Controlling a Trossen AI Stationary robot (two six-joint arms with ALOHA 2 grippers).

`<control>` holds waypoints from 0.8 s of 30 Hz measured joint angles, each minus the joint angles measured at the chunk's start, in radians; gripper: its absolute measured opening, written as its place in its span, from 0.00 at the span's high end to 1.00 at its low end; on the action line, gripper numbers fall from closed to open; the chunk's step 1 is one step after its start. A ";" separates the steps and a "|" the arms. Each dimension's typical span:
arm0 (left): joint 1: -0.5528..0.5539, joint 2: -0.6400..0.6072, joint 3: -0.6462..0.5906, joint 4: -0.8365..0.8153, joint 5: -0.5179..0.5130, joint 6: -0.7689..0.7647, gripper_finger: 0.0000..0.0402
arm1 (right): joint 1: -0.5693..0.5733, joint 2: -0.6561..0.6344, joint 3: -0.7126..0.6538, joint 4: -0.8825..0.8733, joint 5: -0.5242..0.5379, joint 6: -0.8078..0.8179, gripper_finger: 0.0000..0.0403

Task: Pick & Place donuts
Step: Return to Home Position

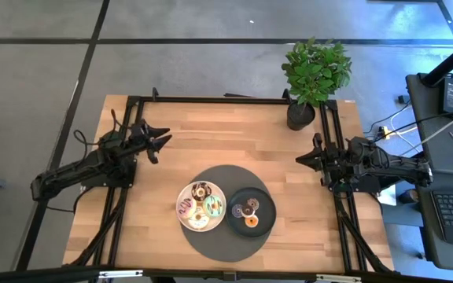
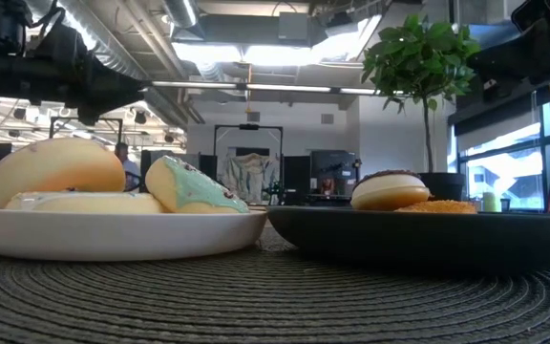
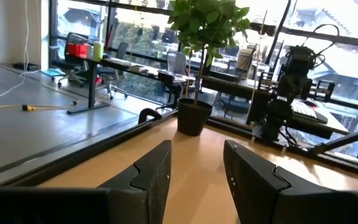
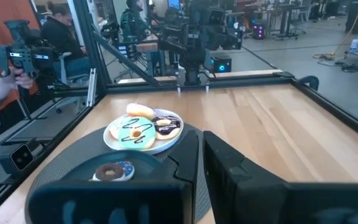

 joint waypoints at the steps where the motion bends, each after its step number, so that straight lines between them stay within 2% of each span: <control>1: 0.002 0.000 0.000 -0.001 0.004 0.006 0.64 | 0.000 0.000 0.000 0.001 0.000 0.000 0.93; 9: 0.004 0.000 0.000 -0.004 0.012 0.010 0.64 | 0.000 0.000 -0.006 0.018 0.003 0.004 0.93; 18: 0.004 0.001 0.000 -0.004 0.012 0.007 0.64 | 0.000 0.000 -0.163 0.307 0.006 -0.003 0.93; 20: 0.004 0.001 0.000 -0.004 0.012 0.007 0.64 | 0.000 0.000 -0.195 0.373 0.031 -0.020 0.93; 24: 0.004 0.001 0.000 -0.005 0.012 0.007 0.64 | 0.000 0.001 -0.198 0.373 0.101 -0.047 0.93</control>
